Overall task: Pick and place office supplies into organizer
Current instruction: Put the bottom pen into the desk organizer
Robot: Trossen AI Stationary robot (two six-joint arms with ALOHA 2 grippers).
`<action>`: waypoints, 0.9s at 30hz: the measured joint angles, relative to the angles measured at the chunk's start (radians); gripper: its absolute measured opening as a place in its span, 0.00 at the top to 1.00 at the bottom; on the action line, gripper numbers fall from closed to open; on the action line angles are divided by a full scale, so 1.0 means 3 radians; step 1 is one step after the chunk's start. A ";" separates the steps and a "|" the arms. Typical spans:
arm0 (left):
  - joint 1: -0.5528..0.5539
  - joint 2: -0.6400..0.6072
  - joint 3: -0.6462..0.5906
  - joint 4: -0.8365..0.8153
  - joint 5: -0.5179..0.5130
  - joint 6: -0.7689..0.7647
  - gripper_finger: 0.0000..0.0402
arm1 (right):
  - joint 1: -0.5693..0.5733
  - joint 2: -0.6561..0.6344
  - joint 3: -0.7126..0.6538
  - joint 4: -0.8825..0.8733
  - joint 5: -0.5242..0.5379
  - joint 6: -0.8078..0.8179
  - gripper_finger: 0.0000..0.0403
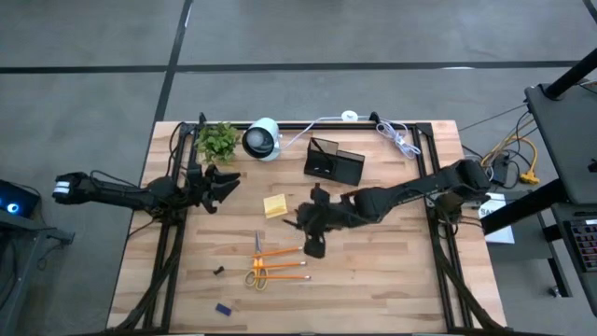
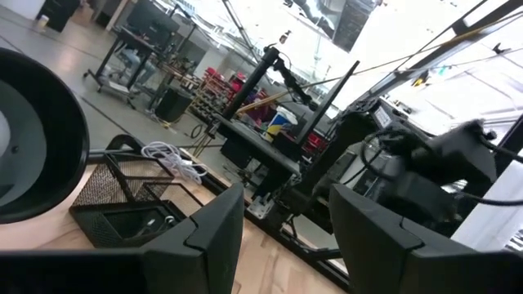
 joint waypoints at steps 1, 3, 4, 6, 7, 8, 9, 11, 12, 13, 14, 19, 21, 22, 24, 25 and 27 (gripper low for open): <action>0.0000 0.0000 0.0000 0.0000 0.0000 0.0000 0.59 | -0.0041 0.0000 -0.0007 0.0057 -0.0011 0.0001 0.97; 0.0000 0.0001 0.0000 0.0000 0.0000 0.0000 0.59 | -0.0118 0.0000 -0.0007 0.0241 -0.0094 -0.0009 0.97; 0.0000 0.0000 0.0000 0.0000 0.0000 0.0000 0.59 | -0.0156 0.0000 -0.0007 0.0333 -0.0126 -0.0019 0.97; 0.0000 0.0001 0.0000 0.0000 -0.0001 0.0000 0.59 | -0.0224 0.0000 -0.0007 0.0475 -0.0154 -0.0084 0.97; 0.0000 0.0001 0.0000 0.0000 -0.0001 0.0000 0.59 | -0.0257 0.0000 -0.0008 0.0516 -0.0156 -0.0119 0.97; 0.0000 0.0001 0.0000 0.0000 0.0000 0.0000 0.59 | -0.0294 0.0000 -0.0014 0.0544 -0.0161 -0.0157 0.97; 0.0000 0.0000 0.0000 0.0000 -0.0001 0.0000 0.59 | -0.0334 0.0000 -0.0015 0.0557 -0.0166 -0.0182 0.97; 0.0000 0.0001 0.0000 0.0000 0.0000 0.0000 0.59 | -0.0417 0.0000 -0.0026 0.0613 -0.0192 -0.0232 0.97; 0.0000 0.0001 0.0000 0.0000 -0.0001 0.0000 0.59 | -0.0462 0.0000 -0.0039 0.0663 -0.0225 -0.0272 0.97; 0.0000 0.0000 0.0000 0.0001 0.0000 0.0000 0.59 | -0.0508 0.0000 -0.0061 0.0725 -0.0251 -0.0305 0.97; 0.0000 0.0000 0.0000 0.0000 0.0000 0.0000 0.59 | -0.0552 0.0000 -0.0082 0.0780 -0.0259 -0.0337 0.97; 0.0000 0.0000 0.0000 0.0001 -0.0001 0.0000 0.59 | -0.0829 0.0000 -0.0187 0.1020 -0.0352 -0.0430 0.97; 0.0000 0.0000 0.0000 0.0001 0.0000 0.0000 0.59 | -0.0943 -0.0001 -0.0227 0.1104 -0.0385 -0.0492 0.97; 0.0000 0.0000 0.0000 0.0001 -0.0001 0.0000 0.59 | -0.0999 -0.0009 -0.0252 0.1156 -0.0409 -0.0513 0.97; 0.0000 0.0000 0.0000 0.0001 -0.0001 0.0000 0.59 | -0.1110 -0.0047 -0.0324 0.1282 -0.0427 -0.0536 0.97; 0.0000 0.0000 0.0000 0.0001 -0.0001 0.0000 0.59 | -0.1173 -0.0075 -0.0374 0.1324 -0.0451 -0.0552 0.97; 0.0000 0.0000 0.0000 0.0003 -0.0001 0.0000 0.59 | -0.1308 -0.0127 -0.0460 0.1417 -0.0503 -0.0576 0.97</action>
